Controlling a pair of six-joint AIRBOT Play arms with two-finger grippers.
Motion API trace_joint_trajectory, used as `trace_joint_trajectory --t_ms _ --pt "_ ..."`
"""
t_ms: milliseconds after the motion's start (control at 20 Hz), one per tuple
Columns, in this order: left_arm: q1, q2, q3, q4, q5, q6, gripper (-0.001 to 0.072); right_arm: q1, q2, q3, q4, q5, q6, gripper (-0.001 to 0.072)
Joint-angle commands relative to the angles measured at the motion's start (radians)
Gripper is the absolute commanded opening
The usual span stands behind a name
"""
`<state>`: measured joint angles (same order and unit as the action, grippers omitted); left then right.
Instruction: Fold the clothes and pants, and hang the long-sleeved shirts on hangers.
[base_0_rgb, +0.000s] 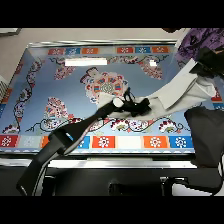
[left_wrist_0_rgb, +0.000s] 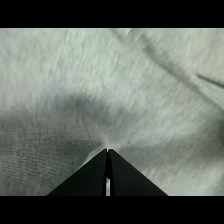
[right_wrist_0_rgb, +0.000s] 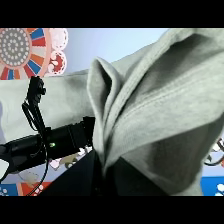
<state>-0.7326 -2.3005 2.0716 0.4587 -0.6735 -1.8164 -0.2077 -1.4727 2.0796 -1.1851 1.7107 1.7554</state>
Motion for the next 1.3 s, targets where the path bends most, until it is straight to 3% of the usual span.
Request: trace_joint_trajectory --t_ms 0,200,400,650,900,950,1050,1250 --pt "0.120 0.083 -0.016 0.155 -0.167 0.004 0.0013 0.048 -0.012 -0.017 0.088 -0.048 -0.007 0.0036" --pt "0.333 0.278 -0.022 0.526 -0.406 -0.071 0.0013 0.239 -0.055 -0.053 0.029 -0.077 -0.005 0.0036" --pt "0.565 0.482 -0.021 0.805 -0.601 -0.069 0.0015 0.418 -0.124 -0.053 -0.007 -0.144 0.045 0.0036" --pt "0.818 0.639 -0.021 0.844 -0.647 -0.069 0.0016 0.604 -0.264 -0.053 -0.024 -0.236 0.094 0.0036" --pt "0.901 0.670 -0.022 0.844 -0.697 -0.069 0.0016 0.698 -0.406 -0.053 -0.020 -0.302 0.146 0.0039" --pt "0.901 0.670 -0.026 0.844 -0.697 -0.069 0.0016 0.706 -0.421 -0.053 -0.019 -0.320 0.150 0.0064" --pt "0.896 0.670 -0.039 0.844 -0.696 -0.068 0.0016 0.716 -0.431 -0.053 0.000 -0.370 0.157 0.0298" --pt "0.879 0.669 -0.056 0.844 -0.696 -0.065 0.0016 0.715 -0.386 -0.053 0.055 -0.449 0.143 0.0501"
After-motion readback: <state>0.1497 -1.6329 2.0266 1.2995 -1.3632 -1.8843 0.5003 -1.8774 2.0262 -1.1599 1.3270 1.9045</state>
